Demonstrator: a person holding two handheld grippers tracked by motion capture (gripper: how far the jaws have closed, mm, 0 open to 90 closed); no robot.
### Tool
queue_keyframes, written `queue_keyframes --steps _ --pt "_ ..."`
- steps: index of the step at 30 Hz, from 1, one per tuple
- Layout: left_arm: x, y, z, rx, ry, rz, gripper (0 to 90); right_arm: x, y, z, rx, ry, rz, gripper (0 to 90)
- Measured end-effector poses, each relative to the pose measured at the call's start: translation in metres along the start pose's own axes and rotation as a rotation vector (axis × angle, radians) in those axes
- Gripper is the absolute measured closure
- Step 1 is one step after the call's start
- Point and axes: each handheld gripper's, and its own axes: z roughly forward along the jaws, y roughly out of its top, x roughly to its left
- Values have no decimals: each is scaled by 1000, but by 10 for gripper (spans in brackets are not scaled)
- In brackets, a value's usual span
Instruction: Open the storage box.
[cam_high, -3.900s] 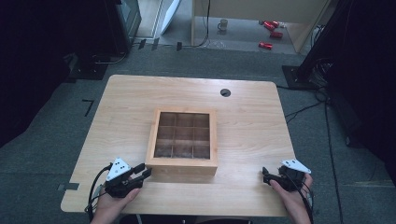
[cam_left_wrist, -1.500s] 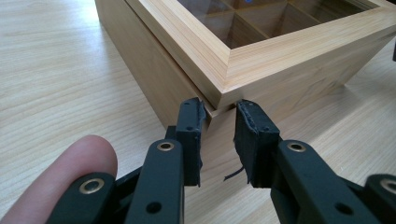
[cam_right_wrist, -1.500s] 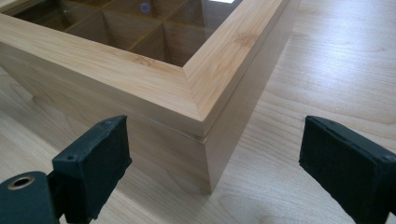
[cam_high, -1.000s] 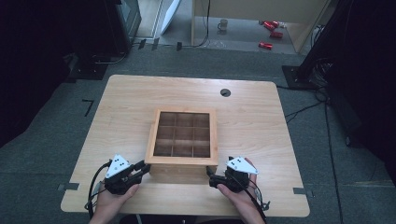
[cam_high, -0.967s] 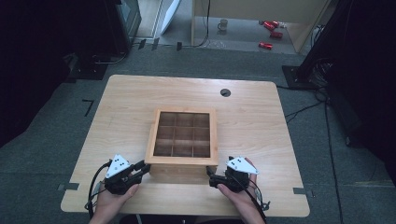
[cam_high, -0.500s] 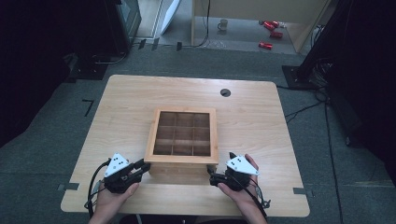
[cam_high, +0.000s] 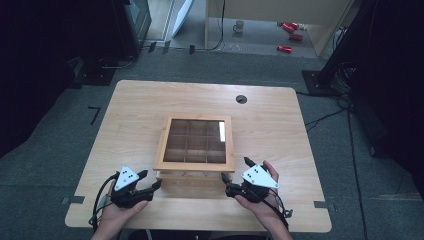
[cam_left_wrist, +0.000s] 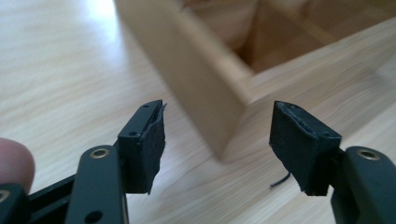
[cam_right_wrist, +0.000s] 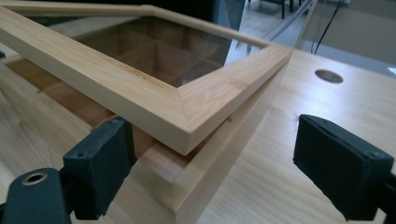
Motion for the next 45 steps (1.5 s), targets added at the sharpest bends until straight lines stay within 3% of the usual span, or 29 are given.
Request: queue_keyframes --steps 4,8,12,13,16,21,32,38,45 --pt "7 -6 4 33 20 -5 348 -1 5 0 -15 12 -23 135" --pt "13 -15 10 74 55 18 317 0 11 3 -30 29 -89 149" --pt "16 -19 13 108 59 30 289 0 14 4 -42 32 -100 151" --pt "18 -21 15 124 58 16 275 -1 17 4 -48 38 -97 152" --pt "19 -22 16 125 71 17 264 -3 21 6 -57 52 -109 160" --pt "13 -24 18 119 102 52 235 -4 29 8 -79 66 -129 189" --pt "12 -26 18 102 116 38 244 -12 49 15 -106 86 -158 232" --pt "13 -25 18 105 112 40 244 -18 61 17 -156 84 -168 352" --pt "13 -25 18 105 108 40 244 -28 83 23 -196 84 -168 424"
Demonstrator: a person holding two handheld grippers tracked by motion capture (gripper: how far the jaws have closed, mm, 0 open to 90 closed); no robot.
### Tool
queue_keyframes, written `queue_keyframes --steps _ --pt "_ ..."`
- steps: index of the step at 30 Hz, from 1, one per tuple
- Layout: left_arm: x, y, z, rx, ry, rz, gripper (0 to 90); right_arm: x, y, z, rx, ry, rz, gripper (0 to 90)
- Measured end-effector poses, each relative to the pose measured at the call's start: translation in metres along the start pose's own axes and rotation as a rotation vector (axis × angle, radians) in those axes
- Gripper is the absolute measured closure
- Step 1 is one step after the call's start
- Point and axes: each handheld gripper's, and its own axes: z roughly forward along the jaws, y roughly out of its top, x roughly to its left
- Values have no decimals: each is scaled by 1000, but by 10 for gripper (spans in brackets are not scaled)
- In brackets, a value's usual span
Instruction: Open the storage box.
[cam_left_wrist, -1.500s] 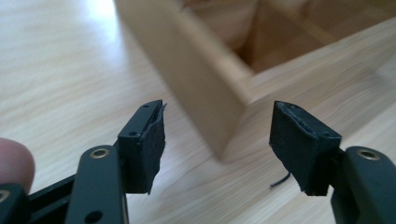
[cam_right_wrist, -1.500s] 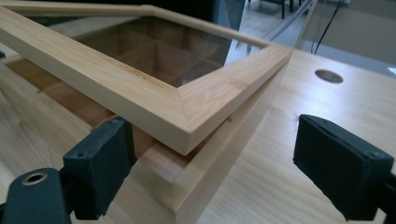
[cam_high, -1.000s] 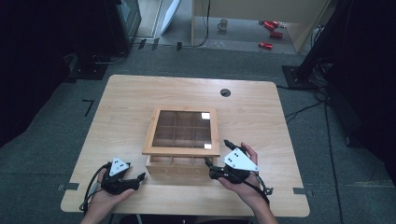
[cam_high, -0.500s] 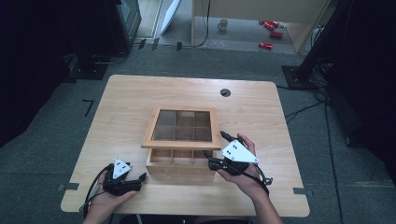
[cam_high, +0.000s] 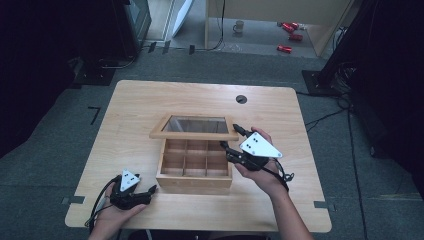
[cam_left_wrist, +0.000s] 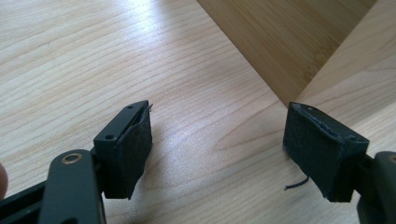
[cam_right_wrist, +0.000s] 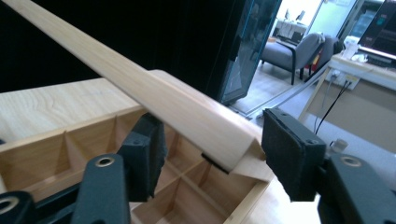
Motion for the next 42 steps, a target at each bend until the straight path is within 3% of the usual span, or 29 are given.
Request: queue_keyframes --steps 6,10,16,20,28,33,42 --pt "0 0 0 1 2 3 244 -10 10 6 -1 -22 -22 505" --pt "0 0 1 -2 3 0 244 -20 18 9 7 -1 -39 543" --pt "0 1 1 -2 6 1 244 -31 22 11 5 43 -28 565" --pt "0 1 1 -1 7 0 244 -32 26 13 16 34 -26 566" --pt "0 1 2 -2 8 -3 243 -38 38 22 27 -13 30 562" --pt "0 2 2 -1 6 -2 244 -53 49 35 27 -58 74 620" --pt "0 2 3 -1 7 -4 244 -75 55 52 3 -54 153 655"
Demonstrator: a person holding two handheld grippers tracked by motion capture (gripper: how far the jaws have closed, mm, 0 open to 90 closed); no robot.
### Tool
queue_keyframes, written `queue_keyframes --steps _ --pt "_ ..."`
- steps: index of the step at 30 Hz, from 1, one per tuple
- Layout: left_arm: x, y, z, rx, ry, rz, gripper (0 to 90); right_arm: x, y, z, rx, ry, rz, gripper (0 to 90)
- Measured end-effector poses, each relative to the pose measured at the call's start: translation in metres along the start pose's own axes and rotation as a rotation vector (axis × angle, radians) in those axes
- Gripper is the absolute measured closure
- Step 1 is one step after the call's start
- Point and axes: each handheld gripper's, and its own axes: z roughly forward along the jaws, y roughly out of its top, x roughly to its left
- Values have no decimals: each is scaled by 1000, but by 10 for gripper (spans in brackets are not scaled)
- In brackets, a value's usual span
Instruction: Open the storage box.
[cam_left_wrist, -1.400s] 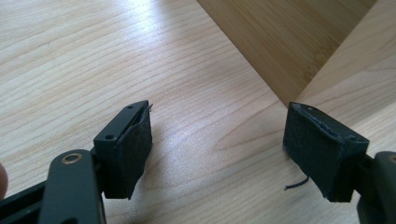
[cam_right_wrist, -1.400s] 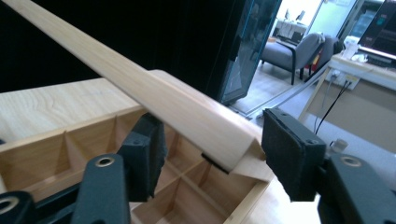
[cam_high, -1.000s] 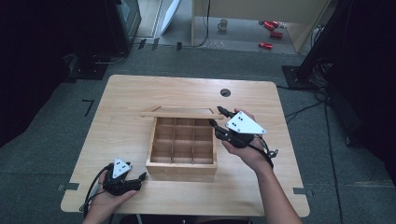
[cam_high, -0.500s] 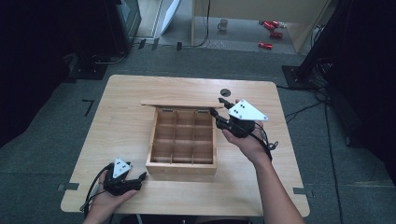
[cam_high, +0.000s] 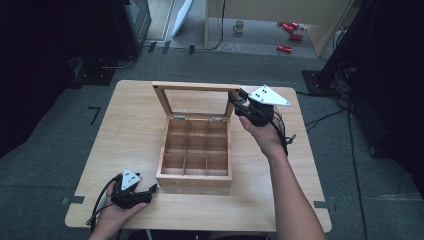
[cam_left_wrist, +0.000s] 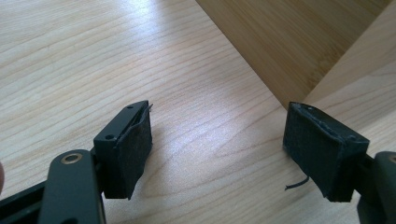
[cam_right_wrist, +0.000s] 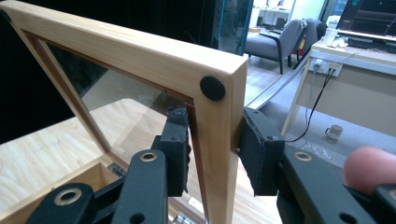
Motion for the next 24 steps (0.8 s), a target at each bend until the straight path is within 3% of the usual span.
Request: queue_keyframes --steps 24 --pt "-1 1 1 0 3 2 243 -37 20 51 45 -10 150 668"
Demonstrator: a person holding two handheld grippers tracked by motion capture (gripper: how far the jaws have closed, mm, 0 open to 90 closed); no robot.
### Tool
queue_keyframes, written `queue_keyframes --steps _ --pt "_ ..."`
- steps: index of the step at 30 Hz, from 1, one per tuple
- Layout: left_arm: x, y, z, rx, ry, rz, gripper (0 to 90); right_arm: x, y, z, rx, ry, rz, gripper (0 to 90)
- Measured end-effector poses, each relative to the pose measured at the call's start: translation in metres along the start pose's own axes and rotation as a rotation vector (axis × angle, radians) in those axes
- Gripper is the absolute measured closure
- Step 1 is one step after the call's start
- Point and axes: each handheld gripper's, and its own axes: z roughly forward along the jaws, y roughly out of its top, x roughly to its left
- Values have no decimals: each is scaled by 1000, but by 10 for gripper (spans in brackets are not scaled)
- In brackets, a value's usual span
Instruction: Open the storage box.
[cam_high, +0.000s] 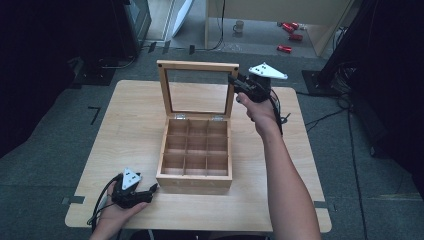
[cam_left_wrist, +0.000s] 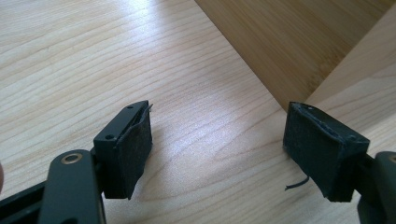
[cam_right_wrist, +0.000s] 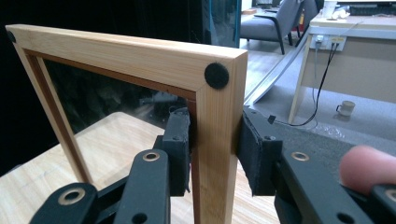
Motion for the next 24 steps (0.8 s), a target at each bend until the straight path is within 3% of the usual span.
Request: queue_keyframes --steps 10,17,24 --pt "0 0 0 2 -6 2 232 -10 7 26 36 -52 75 668" --pt "0 0 1 14 -6 3 161 -16 10 39 57 -77 107 668" --pt "0 0 1 15 -8 3 150 -20 10 49 68 -94 134 667"
